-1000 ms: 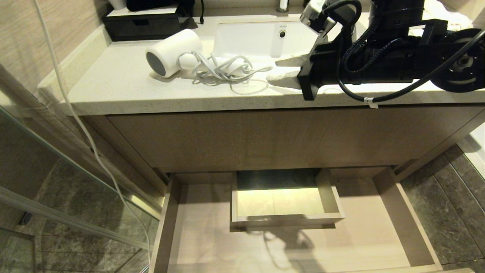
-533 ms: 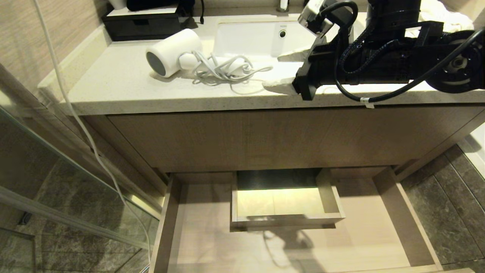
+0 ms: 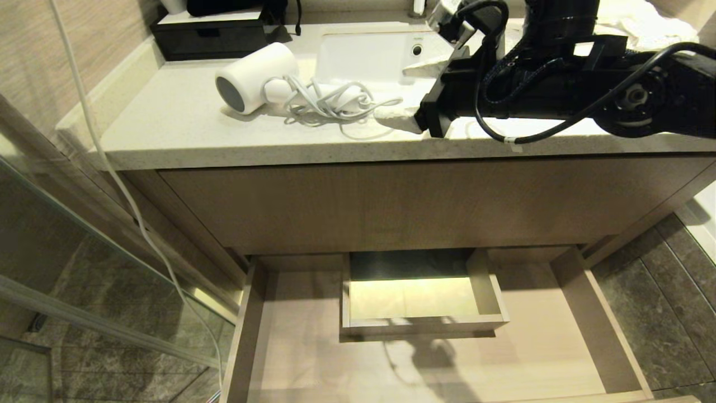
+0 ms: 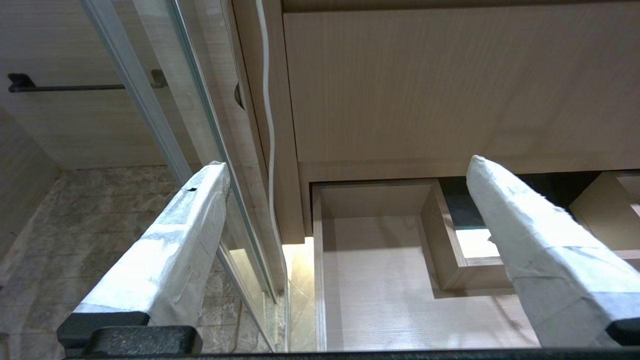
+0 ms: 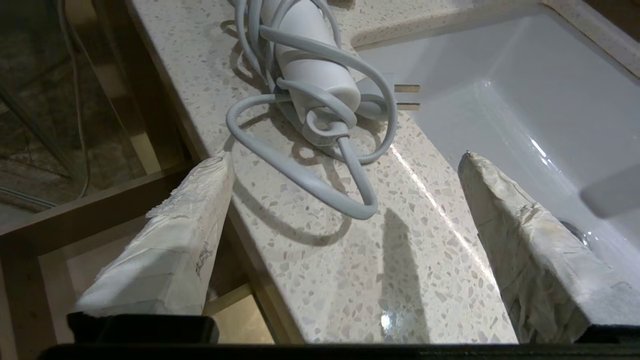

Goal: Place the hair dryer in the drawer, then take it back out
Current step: Pick up the hairdryer

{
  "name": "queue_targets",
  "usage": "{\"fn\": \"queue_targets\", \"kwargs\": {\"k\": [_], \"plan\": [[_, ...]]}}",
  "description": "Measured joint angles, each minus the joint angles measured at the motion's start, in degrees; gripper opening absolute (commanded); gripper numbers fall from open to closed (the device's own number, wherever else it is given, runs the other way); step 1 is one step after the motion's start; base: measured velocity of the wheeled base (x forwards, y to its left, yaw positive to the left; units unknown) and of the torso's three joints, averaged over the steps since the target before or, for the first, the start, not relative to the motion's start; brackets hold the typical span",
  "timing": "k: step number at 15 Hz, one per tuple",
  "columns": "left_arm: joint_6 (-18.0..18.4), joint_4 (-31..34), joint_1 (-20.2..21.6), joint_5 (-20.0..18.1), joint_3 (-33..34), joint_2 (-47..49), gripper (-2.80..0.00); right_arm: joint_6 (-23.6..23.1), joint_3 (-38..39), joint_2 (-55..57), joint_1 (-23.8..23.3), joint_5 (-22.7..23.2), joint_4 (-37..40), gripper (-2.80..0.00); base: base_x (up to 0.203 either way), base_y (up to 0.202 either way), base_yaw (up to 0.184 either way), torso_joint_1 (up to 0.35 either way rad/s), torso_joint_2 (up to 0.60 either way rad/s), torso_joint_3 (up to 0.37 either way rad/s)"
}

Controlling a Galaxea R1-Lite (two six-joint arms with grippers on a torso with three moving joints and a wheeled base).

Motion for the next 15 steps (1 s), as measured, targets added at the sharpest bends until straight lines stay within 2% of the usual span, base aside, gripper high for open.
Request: {"fn": "queue_targets", "kwargs": {"k": [8, 9, 10, 15], "plan": [[0.0, 0.0, 0.0, 0.0, 0.0, 0.0, 0.00, 0.1, -0.3, 3.3, 0.0, 0.3, -1.6, 0.00, 0.000, 0.000, 0.000, 0.000, 0.00, 0.000], [0.0, 0.0, 0.0, 0.0, 0.0, 0.0, 0.00, 0.2, -0.3, 3.4, 0.0, 0.3, -2.2, -0.31, 0.000, 0.000, 0.000, 0.000, 0.00, 0.000], [0.0, 0.0, 0.0, 0.0, 0.0, 0.0, 0.00, 0.2, -0.3, 3.5, 0.0, 0.4, -3.0, -2.80, 0.000, 0.000, 0.000, 0.000, 0.00, 0.000], [0.0, 0.0, 0.0, 0.0, 0.0, 0.0, 0.00, 0.3, -0.2, 3.8, -0.1, 0.3, -4.1, -2.80, 0.000, 0.000, 0.000, 0.000, 0.00, 0.000]]}}
